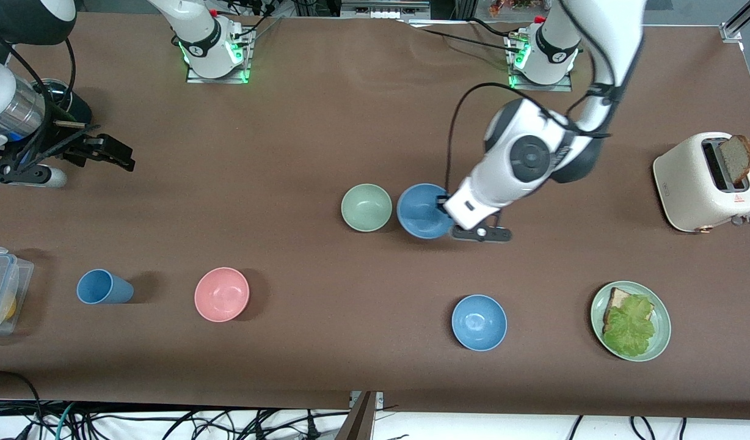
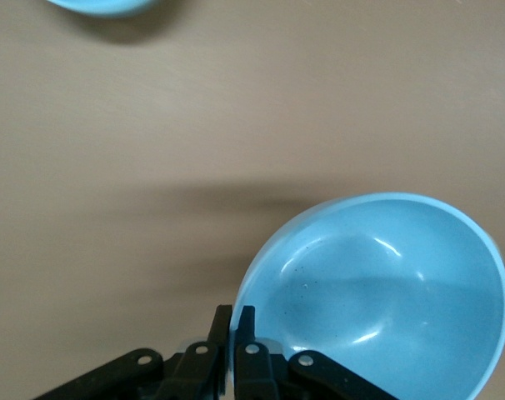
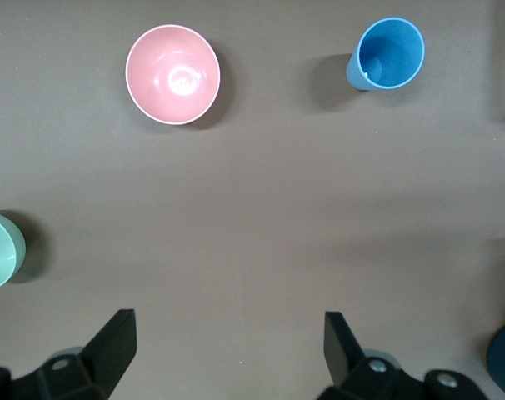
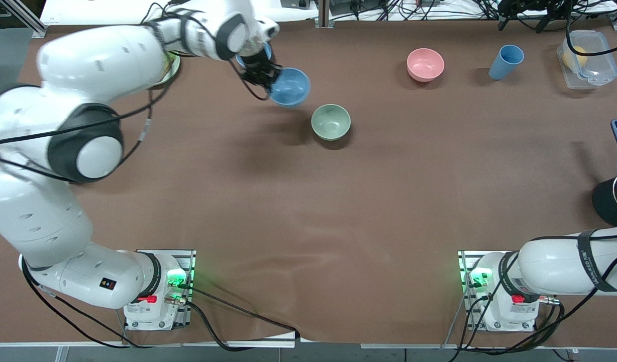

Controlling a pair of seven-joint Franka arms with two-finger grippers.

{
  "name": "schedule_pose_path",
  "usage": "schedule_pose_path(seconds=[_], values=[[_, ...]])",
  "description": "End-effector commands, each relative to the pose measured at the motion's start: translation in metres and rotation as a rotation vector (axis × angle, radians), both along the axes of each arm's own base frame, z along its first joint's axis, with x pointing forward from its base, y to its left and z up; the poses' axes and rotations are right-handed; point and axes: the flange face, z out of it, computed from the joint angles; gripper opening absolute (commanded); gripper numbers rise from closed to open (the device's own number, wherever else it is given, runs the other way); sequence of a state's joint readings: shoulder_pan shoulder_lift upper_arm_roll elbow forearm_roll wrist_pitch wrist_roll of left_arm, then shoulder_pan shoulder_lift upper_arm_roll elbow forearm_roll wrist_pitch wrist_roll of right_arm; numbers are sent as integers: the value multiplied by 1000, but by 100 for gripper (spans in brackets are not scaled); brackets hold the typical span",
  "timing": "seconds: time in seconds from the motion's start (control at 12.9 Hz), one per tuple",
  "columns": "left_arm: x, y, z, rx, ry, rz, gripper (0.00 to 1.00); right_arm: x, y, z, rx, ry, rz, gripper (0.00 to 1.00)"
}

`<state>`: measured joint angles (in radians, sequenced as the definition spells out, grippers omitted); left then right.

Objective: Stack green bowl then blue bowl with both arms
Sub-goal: 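Carry the blue bowl with the left gripper over the green bowl, then lower the blue bowl into the green bowl and open the left gripper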

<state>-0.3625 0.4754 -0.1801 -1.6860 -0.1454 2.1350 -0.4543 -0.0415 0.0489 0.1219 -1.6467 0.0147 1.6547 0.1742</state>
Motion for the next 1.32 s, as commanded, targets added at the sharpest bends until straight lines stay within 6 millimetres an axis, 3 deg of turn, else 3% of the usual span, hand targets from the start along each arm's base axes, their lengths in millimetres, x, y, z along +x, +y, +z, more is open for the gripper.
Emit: schedule_pose_path(seconds=[0.0,0.23,0.46,0.7,0.77,0.85,1.16,1.24], values=[[4,-54,-21,-7,31,56,0,5,-2,6,-6,-17,9,99],[-11,-94,-43,4,55,78,0,5,-2,7,-6,-19,9,99],[-23,-115,-50,3,37,94,0,6,-2,6,-6,-23,9,99],[-28,-120,-59,10,39,88,3,6,-2,6,-6,-23,9,99],[-29,-120,-61,13,43,89,16,6,-2,6,-6,-23,9,99],[-29,-119,-62,16,41,87,22,6,-1,7,-6,-25,10,99],[-29,-117,-63,20,45,89,30,6,0,6,-5,-25,13,99],[-23,-111,-55,16,39,105,34,6,0,7,-6,-26,12,99]])
